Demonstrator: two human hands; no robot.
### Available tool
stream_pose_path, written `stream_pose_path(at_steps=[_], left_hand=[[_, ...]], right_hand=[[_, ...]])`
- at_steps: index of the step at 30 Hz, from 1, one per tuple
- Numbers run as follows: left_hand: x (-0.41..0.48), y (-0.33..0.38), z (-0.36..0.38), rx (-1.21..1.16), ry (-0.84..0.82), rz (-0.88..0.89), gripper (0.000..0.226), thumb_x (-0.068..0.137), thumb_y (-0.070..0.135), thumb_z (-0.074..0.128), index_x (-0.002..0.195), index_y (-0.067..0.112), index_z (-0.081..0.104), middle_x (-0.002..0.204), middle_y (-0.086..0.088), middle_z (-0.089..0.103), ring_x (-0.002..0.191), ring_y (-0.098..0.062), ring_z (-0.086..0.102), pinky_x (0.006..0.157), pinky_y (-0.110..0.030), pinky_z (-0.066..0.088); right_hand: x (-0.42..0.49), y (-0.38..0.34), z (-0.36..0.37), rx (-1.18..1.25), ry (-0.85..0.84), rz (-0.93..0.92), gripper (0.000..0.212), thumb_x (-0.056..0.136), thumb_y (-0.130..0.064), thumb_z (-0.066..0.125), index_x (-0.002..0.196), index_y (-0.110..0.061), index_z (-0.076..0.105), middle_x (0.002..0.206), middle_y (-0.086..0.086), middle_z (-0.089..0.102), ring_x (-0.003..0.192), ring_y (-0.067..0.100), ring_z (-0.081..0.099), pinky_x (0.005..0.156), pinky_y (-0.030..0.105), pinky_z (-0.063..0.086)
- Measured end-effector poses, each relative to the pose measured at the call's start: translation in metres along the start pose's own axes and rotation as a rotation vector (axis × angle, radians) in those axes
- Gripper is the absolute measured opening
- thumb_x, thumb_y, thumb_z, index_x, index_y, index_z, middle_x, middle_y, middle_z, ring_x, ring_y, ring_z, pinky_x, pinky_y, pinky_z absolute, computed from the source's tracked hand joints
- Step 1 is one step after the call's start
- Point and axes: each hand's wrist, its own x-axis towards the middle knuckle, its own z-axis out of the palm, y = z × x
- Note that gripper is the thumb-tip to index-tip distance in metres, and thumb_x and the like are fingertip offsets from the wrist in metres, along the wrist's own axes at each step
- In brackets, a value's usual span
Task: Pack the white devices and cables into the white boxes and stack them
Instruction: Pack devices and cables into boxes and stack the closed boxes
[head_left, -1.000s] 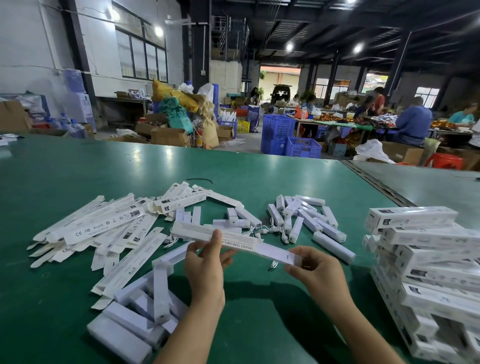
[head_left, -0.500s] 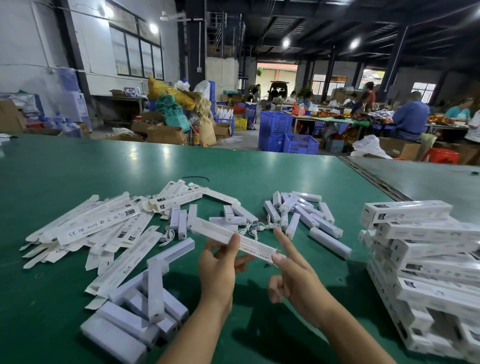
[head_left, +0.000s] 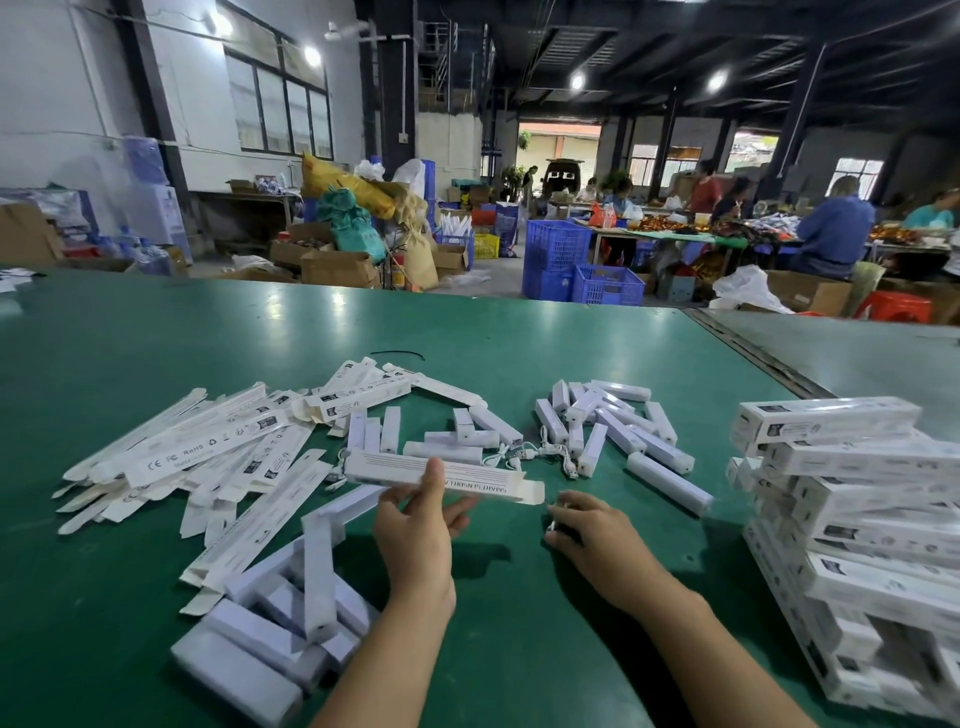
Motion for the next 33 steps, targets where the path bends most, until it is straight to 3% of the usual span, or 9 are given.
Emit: stream_pose_path(at_steps=[4,8,15,20,25,29,31,33], left_hand=[[0.002,-0.001,-0.002,-0.002,-0.015,-0.015,0.023,0.091,0.03,0.069,0.096,0.017,0.051,0.074,0.015,0.074,0.068,-0.024,0.075,0.056,-0.027,0.054],[0.002,-0.002,-0.002,-0.005,-0.024,-0.034,0.025,0.09,0.03,0.07,0.095,0.015,0.05,0.071,0.017,0.074,0.068,-0.024,0.075,0.054,-0.026,0.054],[0.003,-0.003,-0.002,-0.009,-0.026,-0.051,0.026,0.089,0.03,0.07,0.096,0.013,0.052,0.077,0.012,0.076,0.068,-0.025,0.075,0.049,-0.023,0.053],[0.003,-0.002,-0.003,-0.007,-0.032,-0.053,0.025,0.09,0.029,0.07,0.094,0.013,0.052,0.073,0.012,0.075,0.067,-0.025,0.075,0.048,-0.023,0.053],[0.003,-0.002,-0.003,-0.01,-0.027,-0.052,0.023,0.09,0.028,0.07,0.093,0.013,0.053,0.073,0.012,0.075,0.065,-0.024,0.075,0.048,-0.023,0.054],[0.003,-0.001,-0.003,-0.002,-0.015,-0.056,0.024,0.089,0.029,0.071,0.095,0.013,0.054,0.085,0.005,0.075,0.069,-0.026,0.075,0.049,-0.024,0.054],[0.003,-0.002,-0.003,-0.001,-0.012,-0.055,0.024,0.089,0.029,0.071,0.096,0.012,0.055,0.088,0.003,0.074,0.069,-0.026,0.075,0.049,-0.024,0.054],[0.004,-0.001,-0.003,-0.003,-0.009,-0.054,0.024,0.089,0.029,0.071,0.097,0.012,0.055,0.088,0.003,0.074,0.069,-0.026,0.075,0.05,-0.024,0.054]], right_hand=[[-0.009,0.003,-0.007,0.008,0.027,0.049,0.038,0.09,-0.048,0.064,0.12,-0.025,0.07,0.147,0.004,0.045,0.131,0.02,0.046,0.106,0.024,0.034],[-0.012,0.003,-0.01,-0.061,-0.015,0.079,0.046,0.088,-0.059,0.059,0.125,-0.032,0.066,0.15,0.001,0.046,0.134,0.02,0.04,0.108,0.027,0.035],[-0.016,0.001,-0.014,0.019,0.12,0.114,0.029,0.081,-0.044,0.074,0.098,-0.02,0.077,0.123,-0.003,0.06,0.106,0.013,0.058,0.095,0.018,0.04],[-0.021,0.003,-0.02,0.104,0.13,0.107,0.043,0.079,-0.032,0.079,0.119,-0.017,0.069,0.114,-0.006,0.047,0.1,0.009,0.051,0.096,0.016,0.042],[-0.021,0.004,-0.03,0.042,0.0,0.095,0.042,0.077,-0.044,0.078,0.112,-0.021,0.073,0.117,-0.008,0.049,0.101,0.007,0.052,0.087,0.01,0.035],[-0.02,0.006,-0.034,0.089,-0.002,0.056,0.042,0.074,-0.041,0.082,0.112,-0.026,0.071,0.111,-0.007,0.049,0.096,0.008,0.055,0.085,0.013,0.043],[-0.021,0.007,-0.033,0.092,-0.01,0.029,0.044,0.074,-0.038,0.082,0.115,-0.027,0.07,0.107,-0.009,0.051,0.092,0.004,0.054,0.078,0.004,0.04],[-0.023,0.007,-0.032,0.109,-0.008,0.018,0.05,0.074,-0.038,0.083,0.121,-0.028,0.067,0.112,-0.014,0.051,0.095,0.001,0.054,0.081,0.001,0.038]])
